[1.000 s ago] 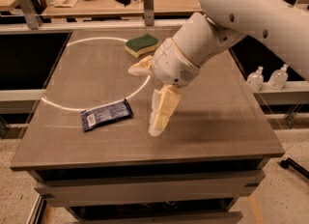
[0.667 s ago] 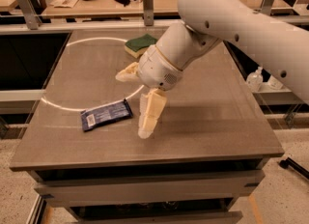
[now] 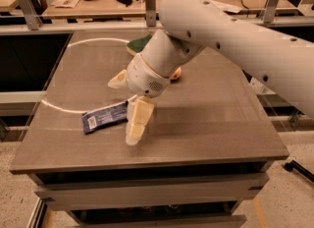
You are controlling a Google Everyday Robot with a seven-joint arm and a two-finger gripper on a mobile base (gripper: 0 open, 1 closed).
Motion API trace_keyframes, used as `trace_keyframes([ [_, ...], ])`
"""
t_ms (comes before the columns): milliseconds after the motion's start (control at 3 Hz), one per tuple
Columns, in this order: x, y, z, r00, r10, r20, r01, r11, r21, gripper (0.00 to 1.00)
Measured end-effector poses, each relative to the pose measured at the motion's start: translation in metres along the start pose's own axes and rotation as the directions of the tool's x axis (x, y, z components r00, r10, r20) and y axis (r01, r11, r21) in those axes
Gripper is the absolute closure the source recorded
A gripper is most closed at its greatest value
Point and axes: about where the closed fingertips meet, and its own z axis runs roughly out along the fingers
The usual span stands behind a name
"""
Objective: Pick rxbar blueberry
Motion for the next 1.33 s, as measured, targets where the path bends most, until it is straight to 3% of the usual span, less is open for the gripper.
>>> trace_keyframes([
  [667,-0.001,-0.024,0.017,0.999,0.023,-0.036,-0.022,0.9995,0.021,0.0],
  [1333,0.003,-0.024,0.039,0.998,0.024,-0.054,-0.025,0.9993,-0.026,0.4],
])
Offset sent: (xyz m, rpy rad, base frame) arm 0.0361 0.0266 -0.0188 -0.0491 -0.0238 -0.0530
